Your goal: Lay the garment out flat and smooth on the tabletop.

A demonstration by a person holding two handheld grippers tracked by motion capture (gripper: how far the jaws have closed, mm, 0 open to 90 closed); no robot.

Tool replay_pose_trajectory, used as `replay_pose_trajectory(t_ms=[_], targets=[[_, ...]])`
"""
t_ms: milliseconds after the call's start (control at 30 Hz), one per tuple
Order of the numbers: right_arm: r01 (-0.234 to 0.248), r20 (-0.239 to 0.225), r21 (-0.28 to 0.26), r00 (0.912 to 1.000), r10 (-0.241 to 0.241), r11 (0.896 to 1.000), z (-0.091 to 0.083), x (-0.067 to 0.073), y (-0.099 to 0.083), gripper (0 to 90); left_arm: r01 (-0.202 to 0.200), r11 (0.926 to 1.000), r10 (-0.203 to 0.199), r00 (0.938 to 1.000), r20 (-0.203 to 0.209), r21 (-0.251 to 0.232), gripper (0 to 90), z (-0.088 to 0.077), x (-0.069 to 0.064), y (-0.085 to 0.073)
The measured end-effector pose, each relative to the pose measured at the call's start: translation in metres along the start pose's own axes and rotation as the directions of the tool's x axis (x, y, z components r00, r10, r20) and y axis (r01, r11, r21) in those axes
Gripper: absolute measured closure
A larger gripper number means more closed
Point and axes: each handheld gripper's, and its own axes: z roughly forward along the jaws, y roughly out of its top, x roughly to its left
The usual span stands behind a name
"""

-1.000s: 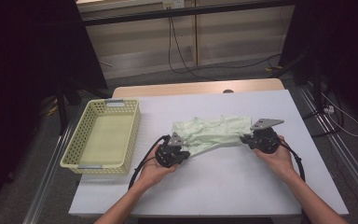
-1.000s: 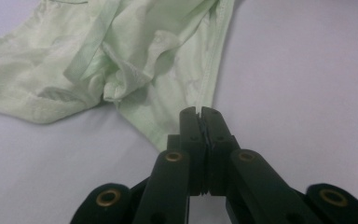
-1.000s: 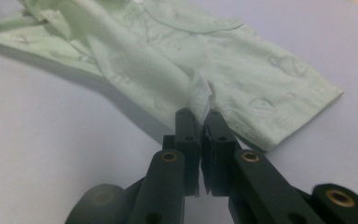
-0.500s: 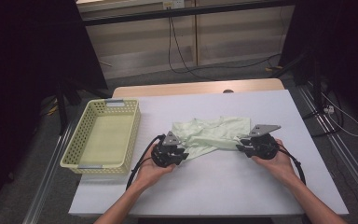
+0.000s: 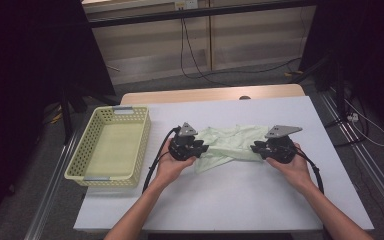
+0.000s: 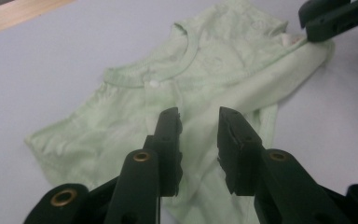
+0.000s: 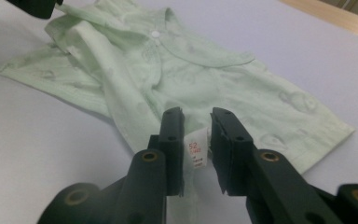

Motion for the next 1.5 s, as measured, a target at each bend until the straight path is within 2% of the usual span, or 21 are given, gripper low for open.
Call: replay_pose_trajectory(t_ms=[133,167,200,267,400,467,600,667,733,767,900,1000,1133,1167,1300,1500], targets=[[0.014,-0.001,0.034,0.9999,-0.014,0.999,0.005,0.003,-0.002,76.5,0.040,0.9991,-0.040,0.9990,-0.021,0.010,68.7,0.019,0.009,0.011],[0.015,0.000,0.036,0.9999,-0.015,0.999,0.005,0.004,-0.002,77.0,0.036,0.9992,-0.035,0.9989,-0.032,0.019,68.8,0.024,0.009,0.013],[0.017,-0.002,0.039,0.9999,-0.017,0.999,0.006,0.004,-0.003,77.8,0.013,0.9993,-0.011,0.9985,-0.054,0.036,69.2,0.029,0.009,0.014],[0.016,-0.004,0.044,0.9999,-0.016,0.999,0.007,0.005,-0.003,79.0,0.024,0.9985,-0.022,0.9989,-0.041,0.049,68.8,0.039,0.010,0.015],[0.019,-0.007,0.057,0.9998,-0.018,0.998,0.009,0.006,-0.005,81.5,0.041,0.9984,-0.040,0.9987,-0.032,0.038,65.5,0.047,0.013,0.014],[0.019,-0.004,0.057,0.9998,-0.018,0.998,0.009,0.006,-0.005,83.0,0.022,0.9987,-0.022,0.9997,-0.008,0.046,65.3,0.047,0.012,0.014],[0.017,-0.003,0.055,0.9999,-0.017,0.998,0.009,0.006,-0.004,85.8,-0.005,0.9976,0.006,0.9999,-0.015,0.069,63.8,0.048,0.007,0.014],[0.016,-0.002,0.055,0.9999,-0.016,0.998,0.009,0.006,-0.004,85.9,0.010,0.9962,-0.007,0.9994,-0.035,0.086,70.0,0.050,0.008,0.012],[0.015,-0.005,0.054,0.9999,-0.014,0.998,0.009,0.006,-0.004,86.3,0.037,0.9934,-0.032,0.9983,-0.049,0.109,83.0,0.051,0.010,0.008],[0.013,-0.006,0.054,0.9999,-0.013,0.998,0.009,0.006,-0.004,86.6,0.042,0.9935,-0.039,0.9987,-0.034,0.106,87.8,0.051,0.011,0.008],[0.007,-0.011,0.047,0.9999,-0.006,0.999,0.009,0.005,-0.004,86.7,0.054,0.9951,-0.053,0.9984,-0.023,0.083,88.8,0.047,0.010,0.009],[-0.009,-0.012,0.027,0.9999,0.009,1.000,0.006,0.003,-0.004,85.4,0.049,0.9981,-0.049,0.9988,0.002,0.039,88.8,0.034,0.008,0.013],[-0.023,-0.024,0.007,0.9995,0.023,1.000,0.000,0.002,-0.003,85.7,0.073,0.9973,-0.073,0.9973,0.010,-0.008,88.8,0.018,0.003,0.008],[-0.019,-0.023,0.007,0.9995,0.020,1.000,-0.001,0.002,-0.003,86.1,0.062,0.9980,-0.062,0.9980,0.006,-0.011,88.7,0.014,0.002,0.007],[-0.018,-0.014,0.019,0.9997,0.018,1.000,-0.004,0.002,-0.005,86.4,0.072,0.9971,-0.072,0.9970,0.030,-0.025,88.8,0.004,-0.001,0.003],[-0.005,-0.025,0.032,0.9997,0.006,0.999,-0.002,0.004,-0.005,83.8,0.041,0.9977,-0.038,0.9976,0.058,-0.054,88.7,-0.007,-0.009,0.001]])
